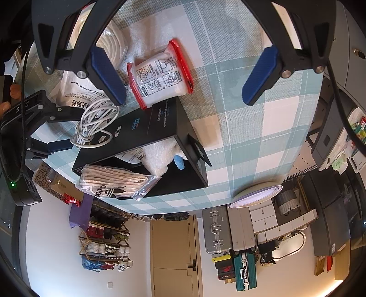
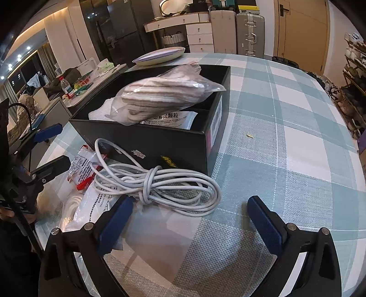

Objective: Organize soft objects
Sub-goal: 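Move the left gripper to the red-edged packet while the right approaches the white cable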

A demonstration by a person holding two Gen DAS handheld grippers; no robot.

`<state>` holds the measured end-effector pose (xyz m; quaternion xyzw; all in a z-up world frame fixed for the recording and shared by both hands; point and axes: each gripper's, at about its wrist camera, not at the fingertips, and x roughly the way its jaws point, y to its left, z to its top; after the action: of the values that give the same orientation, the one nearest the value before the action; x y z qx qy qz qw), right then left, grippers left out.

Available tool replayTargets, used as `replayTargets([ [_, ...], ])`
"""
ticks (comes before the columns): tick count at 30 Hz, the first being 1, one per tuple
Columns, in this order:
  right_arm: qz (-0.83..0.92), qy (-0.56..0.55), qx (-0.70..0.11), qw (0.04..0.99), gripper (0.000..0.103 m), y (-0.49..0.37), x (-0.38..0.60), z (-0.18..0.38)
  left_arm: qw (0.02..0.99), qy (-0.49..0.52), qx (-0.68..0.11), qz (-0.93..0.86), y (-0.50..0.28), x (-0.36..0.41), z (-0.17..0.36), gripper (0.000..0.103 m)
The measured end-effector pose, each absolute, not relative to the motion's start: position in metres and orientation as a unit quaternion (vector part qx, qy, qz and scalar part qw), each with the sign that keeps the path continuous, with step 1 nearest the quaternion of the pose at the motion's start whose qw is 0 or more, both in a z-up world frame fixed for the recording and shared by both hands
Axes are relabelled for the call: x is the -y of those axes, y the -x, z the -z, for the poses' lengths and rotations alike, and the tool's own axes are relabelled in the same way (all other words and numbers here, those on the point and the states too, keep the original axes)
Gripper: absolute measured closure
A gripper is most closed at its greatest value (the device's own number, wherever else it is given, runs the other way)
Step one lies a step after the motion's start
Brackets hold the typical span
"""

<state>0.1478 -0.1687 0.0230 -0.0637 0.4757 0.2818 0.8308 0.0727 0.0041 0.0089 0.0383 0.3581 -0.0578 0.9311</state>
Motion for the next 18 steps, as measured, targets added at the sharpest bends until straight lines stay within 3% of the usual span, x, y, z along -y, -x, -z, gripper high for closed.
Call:
replayTargets([
  [18,-0.242,0.061,-0.489,0.836,0.001,-0.152,0.183,-0.02,0.929,-0.039,-0.362,0.058,-0.074,-0.005,-0.006,0.001],
])
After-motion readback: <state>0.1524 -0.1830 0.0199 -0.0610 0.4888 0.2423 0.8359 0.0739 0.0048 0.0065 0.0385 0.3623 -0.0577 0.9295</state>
